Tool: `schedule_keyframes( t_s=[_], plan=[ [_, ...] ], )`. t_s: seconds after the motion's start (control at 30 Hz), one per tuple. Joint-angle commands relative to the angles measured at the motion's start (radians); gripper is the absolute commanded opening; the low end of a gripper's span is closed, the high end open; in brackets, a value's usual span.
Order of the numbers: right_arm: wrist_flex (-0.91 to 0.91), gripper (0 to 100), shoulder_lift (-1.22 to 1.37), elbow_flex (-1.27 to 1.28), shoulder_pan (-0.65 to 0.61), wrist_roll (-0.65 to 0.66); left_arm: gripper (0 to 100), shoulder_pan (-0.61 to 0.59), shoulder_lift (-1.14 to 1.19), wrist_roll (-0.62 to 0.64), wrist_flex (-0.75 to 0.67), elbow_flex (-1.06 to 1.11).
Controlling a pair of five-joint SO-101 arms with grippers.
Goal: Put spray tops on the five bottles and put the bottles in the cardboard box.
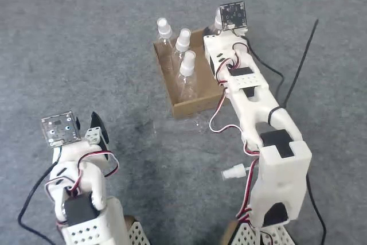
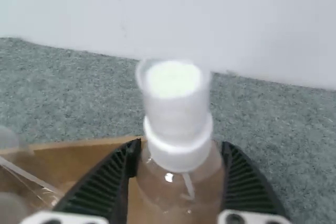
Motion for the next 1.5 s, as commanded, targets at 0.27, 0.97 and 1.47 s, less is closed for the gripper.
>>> schedule_keyframes(
  t_s=[0.27, 0.97, 1.47],
  plan=[
    [0.031, 18.8, -0.035, -0.075, 0.015, -0.011, 13, 0.003, -0.018, -0.008, -0.025, -0.010],
    [0.223, 28.3, -0.154, -0.051, 0.007, -0.015, 13, 0.003, -0.018, -0.008, -0.025, -0.008],
    [0.344, 28.4, -0.182, -0.074, 0.007, -0.009, 14, 0.003, -0.018, -0.008, -0.031, 0.001]
  ],
)
